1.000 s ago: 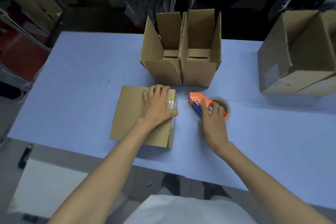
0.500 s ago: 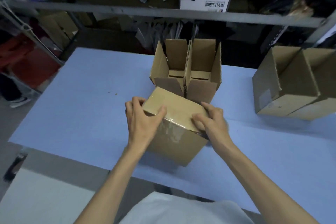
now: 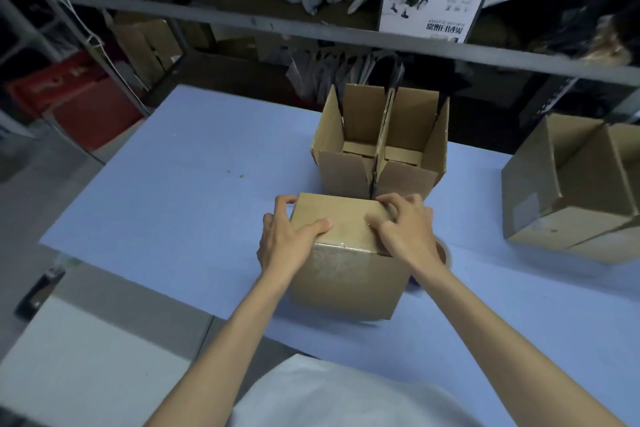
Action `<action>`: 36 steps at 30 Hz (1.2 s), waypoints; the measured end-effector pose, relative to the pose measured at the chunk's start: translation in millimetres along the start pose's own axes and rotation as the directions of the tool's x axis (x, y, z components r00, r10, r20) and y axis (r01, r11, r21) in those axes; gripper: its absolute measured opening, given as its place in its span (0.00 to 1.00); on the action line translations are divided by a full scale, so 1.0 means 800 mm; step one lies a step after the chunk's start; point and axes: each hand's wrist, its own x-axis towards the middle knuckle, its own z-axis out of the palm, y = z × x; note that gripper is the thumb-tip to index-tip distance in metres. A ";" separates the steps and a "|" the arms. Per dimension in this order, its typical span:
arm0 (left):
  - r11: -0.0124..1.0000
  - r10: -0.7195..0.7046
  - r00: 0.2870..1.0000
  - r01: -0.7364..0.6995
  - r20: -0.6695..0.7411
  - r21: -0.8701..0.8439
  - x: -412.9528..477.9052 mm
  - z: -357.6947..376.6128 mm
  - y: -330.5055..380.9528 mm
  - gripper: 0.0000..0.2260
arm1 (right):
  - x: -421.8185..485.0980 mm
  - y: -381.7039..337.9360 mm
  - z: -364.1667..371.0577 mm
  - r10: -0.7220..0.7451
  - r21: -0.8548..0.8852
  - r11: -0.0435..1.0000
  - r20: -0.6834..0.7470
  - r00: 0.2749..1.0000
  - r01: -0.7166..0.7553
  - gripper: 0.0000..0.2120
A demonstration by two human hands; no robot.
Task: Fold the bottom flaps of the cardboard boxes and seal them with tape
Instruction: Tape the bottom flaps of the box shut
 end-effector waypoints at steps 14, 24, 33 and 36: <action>0.567 0.819 0.572 -0.799 -0.036 0.200 0.008 -0.003 -0.020 0.13 | -0.020 0.001 0.023 -0.715 -0.270 0.679 -0.030 0.698 0.683 0.16; 0.418 0.901 0.431 -0.829 -0.050 0.372 0.020 0.003 -0.019 0.12 | -0.005 0.011 0.032 -0.810 -0.347 0.571 -0.091 0.580 0.744 0.17; 0.510 0.817 0.552 -0.827 0.166 0.238 0.020 -0.005 -0.034 0.27 | -0.002 0.026 0.019 -0.774 -0.453 0.493 0.162 0.612 0.743 0.41; 0.536 0.778 0.591 -0.801 0.211 0.267 0.022 -0.008 -0.029 0.34 | 0.002 0.017 0.016 -0.738 -0.450 0.516 0.197 0.645 0.728 0.42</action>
